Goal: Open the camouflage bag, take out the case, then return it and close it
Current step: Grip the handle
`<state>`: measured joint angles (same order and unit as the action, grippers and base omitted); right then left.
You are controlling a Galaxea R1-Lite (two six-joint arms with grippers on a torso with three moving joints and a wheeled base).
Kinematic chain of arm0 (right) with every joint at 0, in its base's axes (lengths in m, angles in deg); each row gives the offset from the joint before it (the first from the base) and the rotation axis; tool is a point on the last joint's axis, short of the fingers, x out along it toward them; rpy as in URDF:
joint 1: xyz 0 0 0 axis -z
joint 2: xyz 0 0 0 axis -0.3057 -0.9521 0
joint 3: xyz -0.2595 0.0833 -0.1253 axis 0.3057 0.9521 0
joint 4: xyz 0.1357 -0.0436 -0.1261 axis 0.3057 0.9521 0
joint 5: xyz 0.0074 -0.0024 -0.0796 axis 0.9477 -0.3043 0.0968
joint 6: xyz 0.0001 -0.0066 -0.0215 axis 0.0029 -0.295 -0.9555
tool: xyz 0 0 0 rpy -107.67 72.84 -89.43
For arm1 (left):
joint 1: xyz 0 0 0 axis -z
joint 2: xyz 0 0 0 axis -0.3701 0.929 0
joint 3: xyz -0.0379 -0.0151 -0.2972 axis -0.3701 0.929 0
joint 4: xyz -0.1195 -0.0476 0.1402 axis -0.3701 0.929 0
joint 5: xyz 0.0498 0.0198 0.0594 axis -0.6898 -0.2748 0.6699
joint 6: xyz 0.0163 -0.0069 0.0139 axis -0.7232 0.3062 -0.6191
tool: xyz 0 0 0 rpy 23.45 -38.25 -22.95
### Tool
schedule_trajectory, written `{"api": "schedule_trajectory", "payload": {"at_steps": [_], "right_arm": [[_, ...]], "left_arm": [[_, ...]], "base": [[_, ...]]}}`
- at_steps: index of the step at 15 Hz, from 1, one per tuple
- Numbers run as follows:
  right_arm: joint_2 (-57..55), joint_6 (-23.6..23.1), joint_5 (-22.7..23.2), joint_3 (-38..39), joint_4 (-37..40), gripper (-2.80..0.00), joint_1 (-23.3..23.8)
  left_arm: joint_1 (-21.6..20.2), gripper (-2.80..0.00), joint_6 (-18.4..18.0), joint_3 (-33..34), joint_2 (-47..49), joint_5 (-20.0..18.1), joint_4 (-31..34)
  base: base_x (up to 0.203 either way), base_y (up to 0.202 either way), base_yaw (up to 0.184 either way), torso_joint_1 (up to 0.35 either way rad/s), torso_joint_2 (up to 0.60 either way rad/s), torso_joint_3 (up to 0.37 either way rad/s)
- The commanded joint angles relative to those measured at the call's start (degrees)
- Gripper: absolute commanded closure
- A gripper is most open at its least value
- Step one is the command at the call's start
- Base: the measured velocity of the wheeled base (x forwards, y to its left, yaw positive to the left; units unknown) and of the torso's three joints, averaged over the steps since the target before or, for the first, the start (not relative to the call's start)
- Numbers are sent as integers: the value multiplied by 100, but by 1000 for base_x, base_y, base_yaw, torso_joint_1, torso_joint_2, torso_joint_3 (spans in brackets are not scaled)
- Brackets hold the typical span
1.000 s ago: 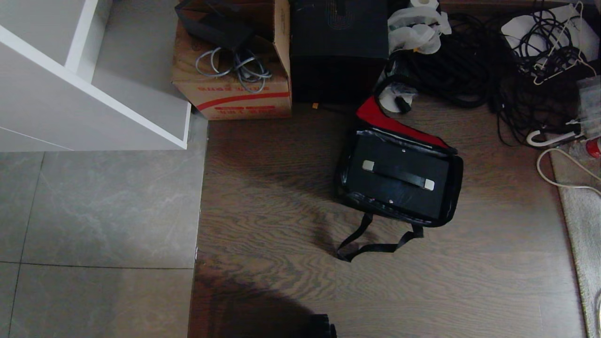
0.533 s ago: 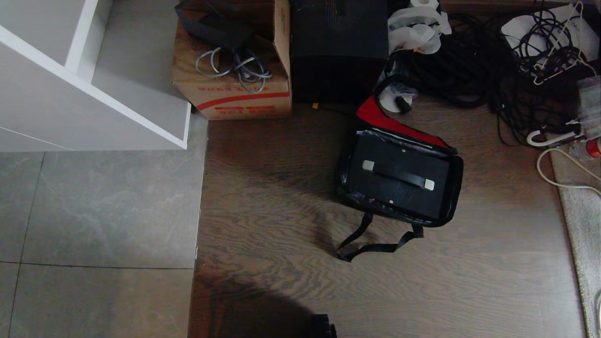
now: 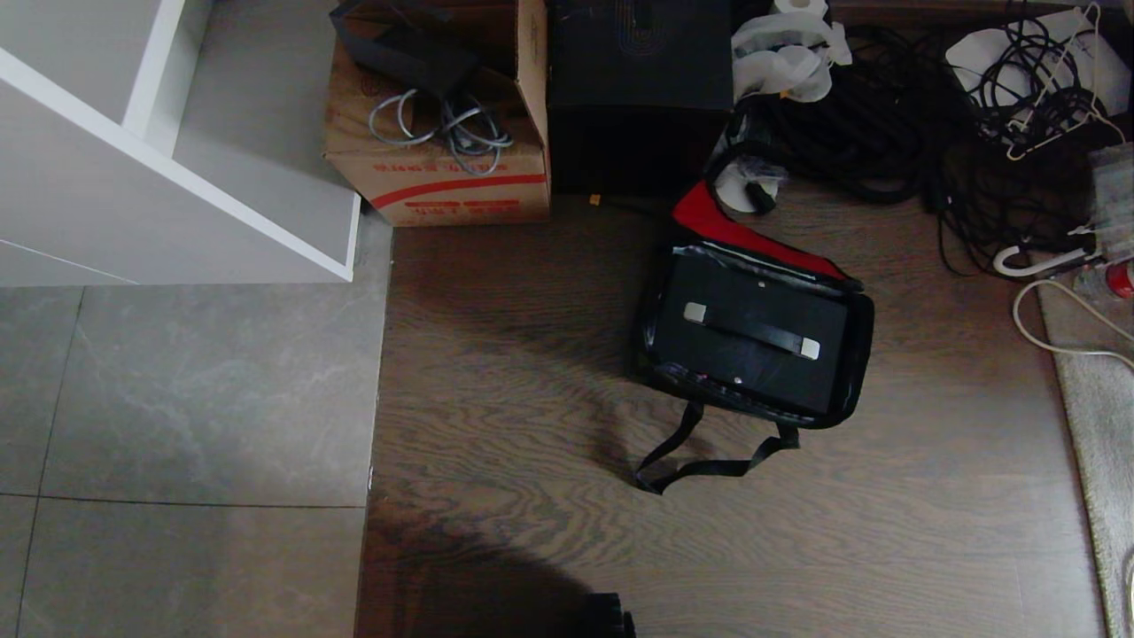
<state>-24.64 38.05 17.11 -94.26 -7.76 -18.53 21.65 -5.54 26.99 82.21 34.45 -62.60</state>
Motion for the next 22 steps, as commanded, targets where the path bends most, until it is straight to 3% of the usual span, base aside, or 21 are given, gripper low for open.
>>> {"api": "schedule_trajectory", "payload": {"at_steps": [1,22], "right_arm": [[-14,2,3,5,5,0,3],[-14,2,3,-4,5,0,3]], "left_arm": [[-1,0,7,54,-2,3,-4],[-1,0,7,62,-2,3,-4]], "base": [[0,0,0,0,0,0],[0,0,0,0,0,0]]}}
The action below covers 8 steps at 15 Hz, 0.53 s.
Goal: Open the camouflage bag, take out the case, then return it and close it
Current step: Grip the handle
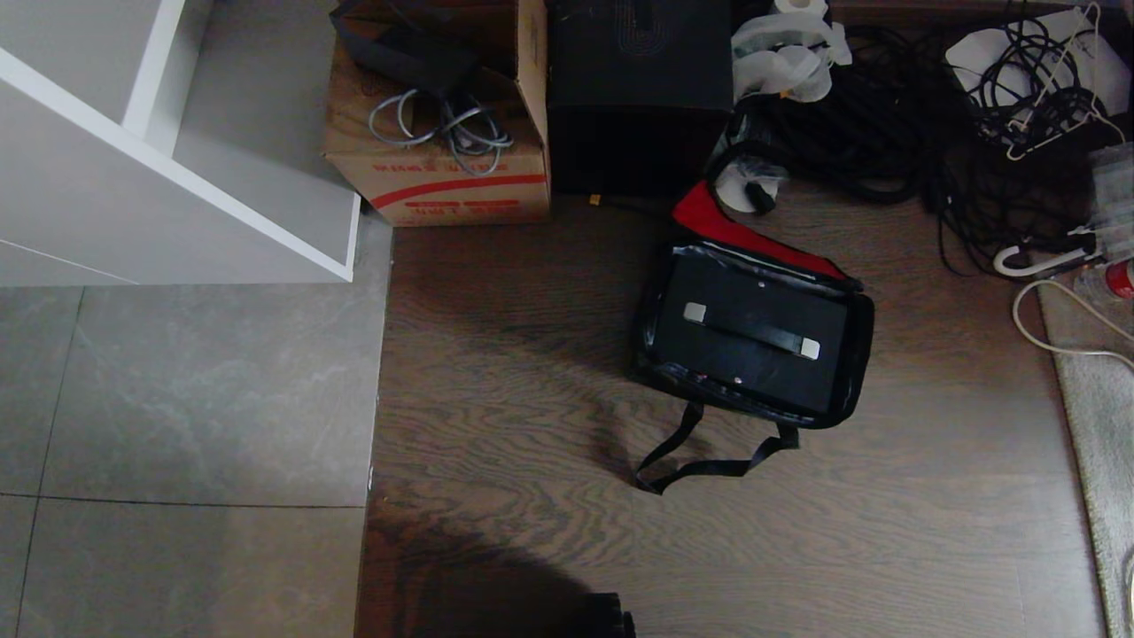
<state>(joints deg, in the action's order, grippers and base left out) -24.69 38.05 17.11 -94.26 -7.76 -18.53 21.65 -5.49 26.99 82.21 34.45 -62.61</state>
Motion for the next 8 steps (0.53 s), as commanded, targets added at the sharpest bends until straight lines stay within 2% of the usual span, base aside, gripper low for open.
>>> {"api": "schedule_trajectory", "payload": {"at_steps": [1,8], "right_arm": [[-9,2,3,0,5,0,3],[-9,2,3,2,5,0,1]], "left_arm": [[-1,0,3,53,-2,3,5],[-1,0,3,59,-2,3,-3]], "base": [[0,0,0,0,0,0],[0,0,0,0,0,0]]}}
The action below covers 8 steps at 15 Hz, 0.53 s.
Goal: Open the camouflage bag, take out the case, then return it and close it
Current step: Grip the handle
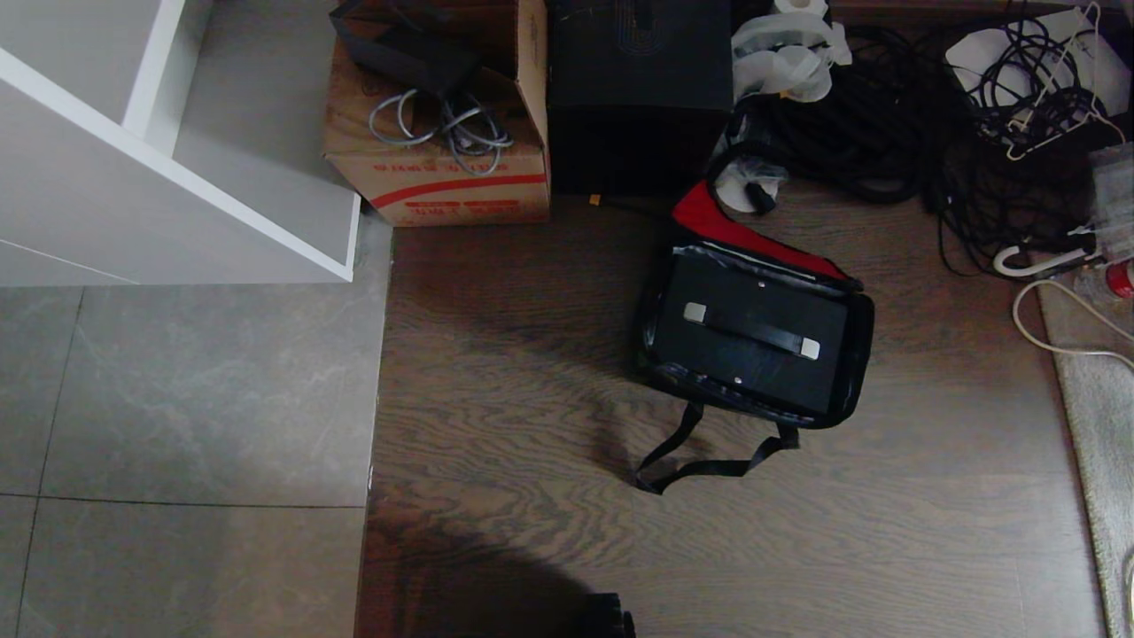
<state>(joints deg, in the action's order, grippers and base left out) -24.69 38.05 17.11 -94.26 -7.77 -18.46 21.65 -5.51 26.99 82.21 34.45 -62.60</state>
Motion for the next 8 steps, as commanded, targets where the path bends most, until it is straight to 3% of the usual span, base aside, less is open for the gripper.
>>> {"api": "schedule_trajectory", "payload": {"at_steps": [1,8], "right_arm": [[-9,2,3,4,6,0,-4],[-9,2,3,-4,6,0,-4]], "left_arm": [[-1,0,5,55,-2,3,-4],[-1,0,5,59,-2,3,-4]], "base": [[0,0,0,0,0,0],[0,0,0,0,0,0]]}}
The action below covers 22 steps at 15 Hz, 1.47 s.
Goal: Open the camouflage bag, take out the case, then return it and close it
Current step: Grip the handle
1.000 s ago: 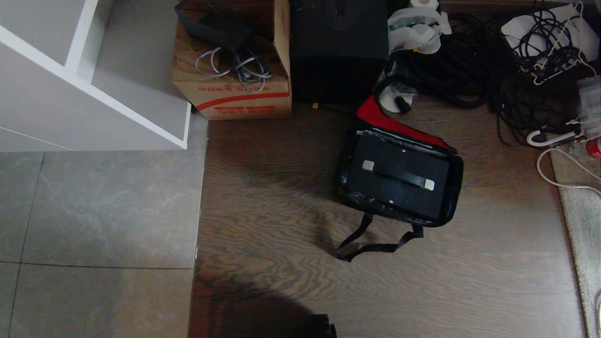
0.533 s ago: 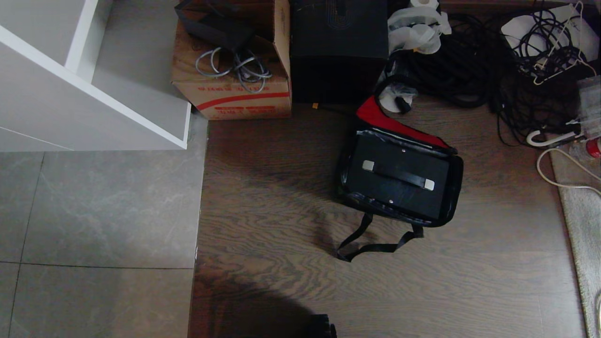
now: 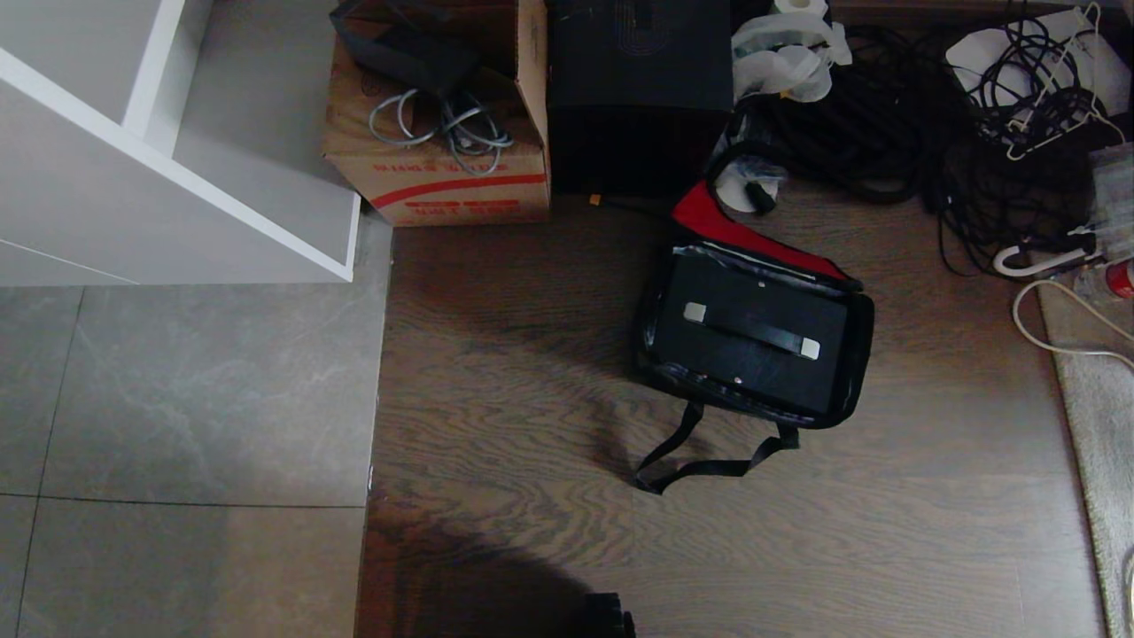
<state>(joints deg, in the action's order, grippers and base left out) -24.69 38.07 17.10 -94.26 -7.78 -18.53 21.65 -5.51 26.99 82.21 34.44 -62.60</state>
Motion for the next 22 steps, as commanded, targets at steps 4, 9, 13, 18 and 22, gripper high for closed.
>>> {"api": "schedule_trajectory", "payload": {"at_steps": [4,9,13,18,22], "right_arm": [[-9,0,4,-4,8,0,3],[-9,0,4,3,8,0,3],[-9,0,4,2,8,0,3],[-4,22,-5,-4,7,0,2],[-7,42,-4,5,-1,0,3]], "left_arm": [[-1,0,5,55,-2,4,-4],[-1,0,5,57,-2,4,-4],[-1,0,5,61,-2,4,4],[-1,0,-4,53,-2,4,-4],[-1,0,-4,53,-2,4,-4]], "base": [[0,0,0,0,0,0],[0,0,0,0,0,0],[0,0,0,0,0,0],[0,0,0,0,0,0],[0,0,0,0,0,0]]}}
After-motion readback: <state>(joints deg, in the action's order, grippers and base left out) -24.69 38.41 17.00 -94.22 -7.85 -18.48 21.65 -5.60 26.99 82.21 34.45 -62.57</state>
